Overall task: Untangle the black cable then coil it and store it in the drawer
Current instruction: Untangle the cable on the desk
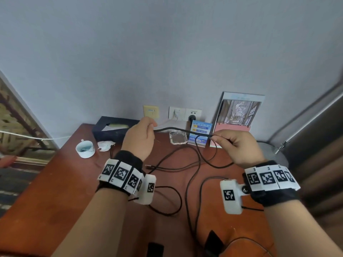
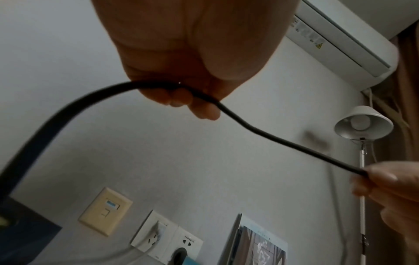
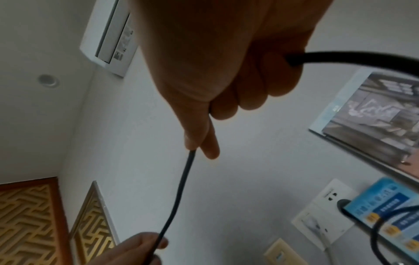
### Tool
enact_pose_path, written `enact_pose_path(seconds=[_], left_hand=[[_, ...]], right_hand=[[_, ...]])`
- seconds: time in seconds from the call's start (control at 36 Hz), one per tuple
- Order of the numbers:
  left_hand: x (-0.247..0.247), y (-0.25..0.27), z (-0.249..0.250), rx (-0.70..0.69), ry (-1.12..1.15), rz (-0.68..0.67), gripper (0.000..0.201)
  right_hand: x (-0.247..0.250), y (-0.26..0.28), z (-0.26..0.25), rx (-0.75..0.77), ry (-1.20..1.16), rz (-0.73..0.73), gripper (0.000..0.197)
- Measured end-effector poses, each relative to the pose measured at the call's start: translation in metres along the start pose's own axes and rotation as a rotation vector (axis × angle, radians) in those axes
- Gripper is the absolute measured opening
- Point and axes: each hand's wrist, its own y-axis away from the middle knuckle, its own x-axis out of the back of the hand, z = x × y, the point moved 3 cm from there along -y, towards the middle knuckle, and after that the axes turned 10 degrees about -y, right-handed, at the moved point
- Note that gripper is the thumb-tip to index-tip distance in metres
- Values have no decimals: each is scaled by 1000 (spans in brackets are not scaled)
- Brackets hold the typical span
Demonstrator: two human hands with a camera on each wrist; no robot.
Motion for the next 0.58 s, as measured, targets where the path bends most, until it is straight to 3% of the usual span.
enact_pose_path(seconds=[0.19,0.36,0.53,0.58], left_hand=[[-6,1,20,-62,-34,-39,27],[3,0,32,-147,-116,43,38],[-6,10,61,-266,-23,-145,45],[-11,16,72,-311,18,-166,39]], right_hand=[[-20,-6,-23,128,5,-20,22],[-29,-11,-30,151,119,-69,29],[-43,-16,-49,233,170,-49,34],[-44,-19,-50,209,154,-26,33]])
